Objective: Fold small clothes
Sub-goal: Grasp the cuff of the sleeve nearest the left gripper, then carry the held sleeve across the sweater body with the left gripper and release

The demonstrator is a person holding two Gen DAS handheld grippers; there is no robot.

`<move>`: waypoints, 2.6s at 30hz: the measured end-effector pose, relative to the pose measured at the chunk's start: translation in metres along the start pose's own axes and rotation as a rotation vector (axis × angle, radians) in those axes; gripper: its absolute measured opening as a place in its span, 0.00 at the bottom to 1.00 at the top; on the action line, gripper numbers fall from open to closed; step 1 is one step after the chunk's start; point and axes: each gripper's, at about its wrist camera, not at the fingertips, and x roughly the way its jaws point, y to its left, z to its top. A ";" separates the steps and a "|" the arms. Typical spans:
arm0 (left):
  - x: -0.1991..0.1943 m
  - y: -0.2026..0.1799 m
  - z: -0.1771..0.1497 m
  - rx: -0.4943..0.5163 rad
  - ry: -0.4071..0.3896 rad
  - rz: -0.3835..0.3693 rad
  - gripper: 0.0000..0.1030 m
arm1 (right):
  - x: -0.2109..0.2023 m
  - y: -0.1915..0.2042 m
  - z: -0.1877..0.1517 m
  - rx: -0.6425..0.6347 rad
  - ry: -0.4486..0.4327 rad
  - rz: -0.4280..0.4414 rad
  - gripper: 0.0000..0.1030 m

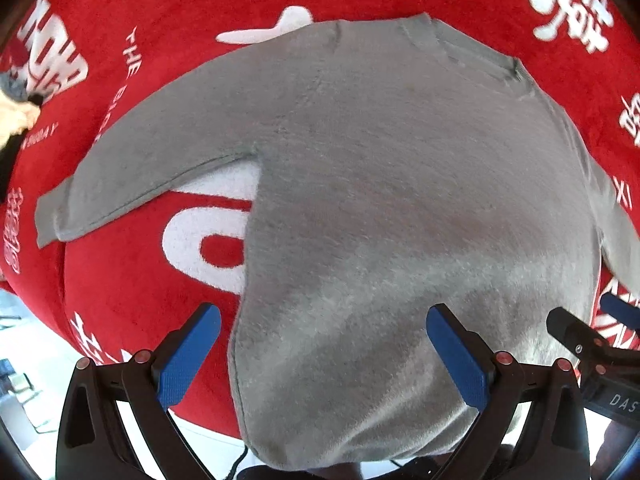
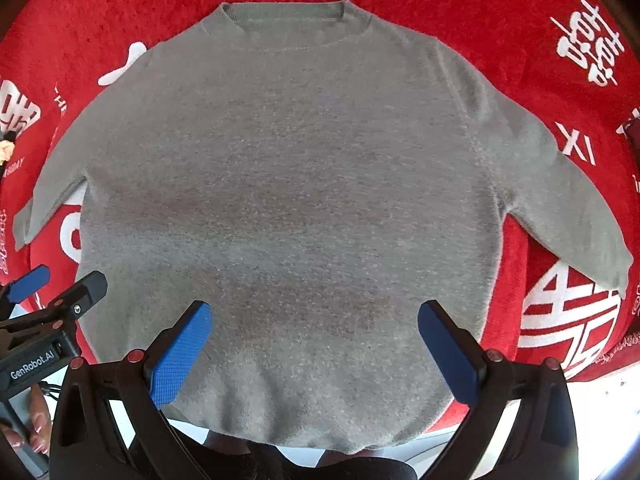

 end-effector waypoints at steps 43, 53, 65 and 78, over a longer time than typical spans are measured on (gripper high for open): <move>0.055 0.364 0.012 -0.857 -0.432 -0.353 0.08 | 0.027 0.192 0.035 -0.304 -0.045 0.121 0.98; -0.014 0.252 0.059 -0.573 -0.530 -0.546 0.08 | 0.019 0.129 0.033 -0.223 -0.058 0.174 0.69; -0.026 -0.027 0.111 -0.067 -0.420 -0.690 0.08 | 0.007 -0.013 0.024 0.000 -0.109 0.162 0.69; 0.010 -0.122 0.078 0.133 -0.288 -0.333 0.76 | 0.025 -0.124 0.013 0.174 -0.091 0.120 0.69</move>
